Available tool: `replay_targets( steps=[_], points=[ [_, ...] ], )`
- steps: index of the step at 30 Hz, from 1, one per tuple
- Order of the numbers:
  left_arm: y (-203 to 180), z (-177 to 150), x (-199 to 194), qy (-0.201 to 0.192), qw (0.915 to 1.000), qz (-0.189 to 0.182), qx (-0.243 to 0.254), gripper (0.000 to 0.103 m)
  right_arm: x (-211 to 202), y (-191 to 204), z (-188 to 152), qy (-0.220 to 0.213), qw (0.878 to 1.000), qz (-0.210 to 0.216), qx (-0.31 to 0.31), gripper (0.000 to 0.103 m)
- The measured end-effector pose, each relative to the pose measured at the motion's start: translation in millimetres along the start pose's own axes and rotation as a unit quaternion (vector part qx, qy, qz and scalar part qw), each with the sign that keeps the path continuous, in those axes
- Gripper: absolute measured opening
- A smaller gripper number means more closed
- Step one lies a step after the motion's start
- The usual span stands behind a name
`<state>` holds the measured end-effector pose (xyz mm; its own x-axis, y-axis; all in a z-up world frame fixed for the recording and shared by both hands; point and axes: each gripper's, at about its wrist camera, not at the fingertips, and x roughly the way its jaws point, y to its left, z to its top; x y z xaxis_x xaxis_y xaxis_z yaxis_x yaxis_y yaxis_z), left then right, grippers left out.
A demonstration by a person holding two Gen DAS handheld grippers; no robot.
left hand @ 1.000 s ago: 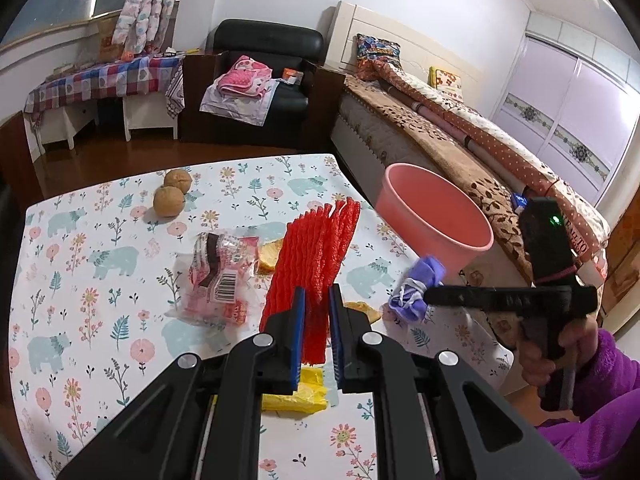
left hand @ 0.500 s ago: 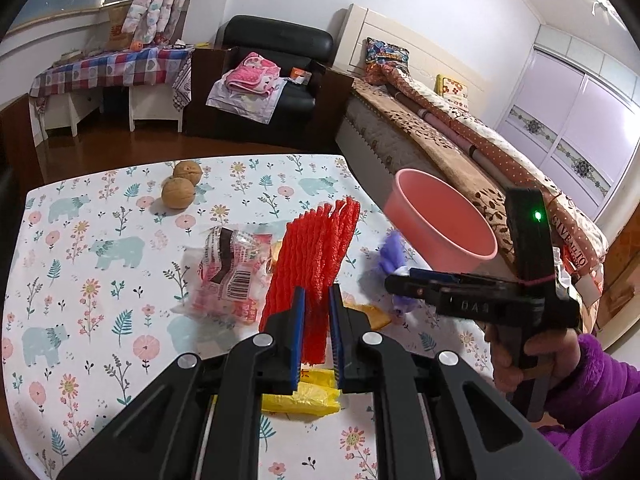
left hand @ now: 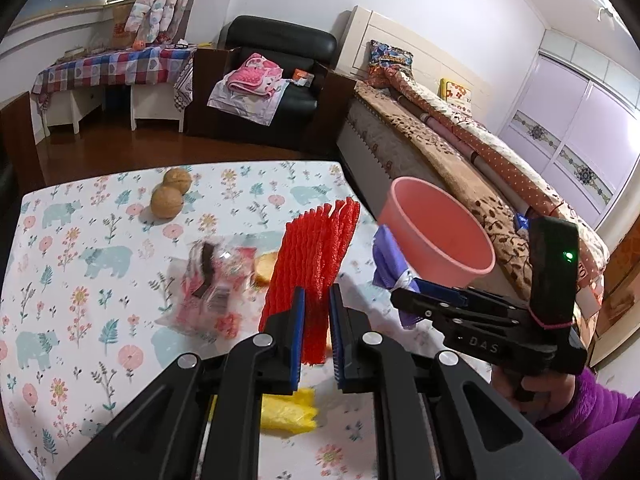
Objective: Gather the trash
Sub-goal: 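Carry the red mesh and purple cloth over the pink bucket with both tools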
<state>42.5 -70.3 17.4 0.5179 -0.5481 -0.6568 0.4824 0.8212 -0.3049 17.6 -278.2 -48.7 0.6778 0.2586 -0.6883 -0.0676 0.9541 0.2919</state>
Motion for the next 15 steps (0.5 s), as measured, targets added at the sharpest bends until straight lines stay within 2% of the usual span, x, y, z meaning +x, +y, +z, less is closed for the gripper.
replay_targets(
  steps=[8, 15],
  points=[
    [-41.2, 27.5, 13.9, -0.018, 0.9991, -0.03, 0.023, 0.011, -38.2, -27.6, 13.4, -0.058, 0.998, -0.028, 0.026, 0.037],
    [-86.4, 52.5, 40.2, -0.027, 0.9964, -0.064, 0.049, 0.011, -66.8, -69.9, 18.7, -0.095, 0.991, -0.073, 0.058, 0.037]
  ],
)
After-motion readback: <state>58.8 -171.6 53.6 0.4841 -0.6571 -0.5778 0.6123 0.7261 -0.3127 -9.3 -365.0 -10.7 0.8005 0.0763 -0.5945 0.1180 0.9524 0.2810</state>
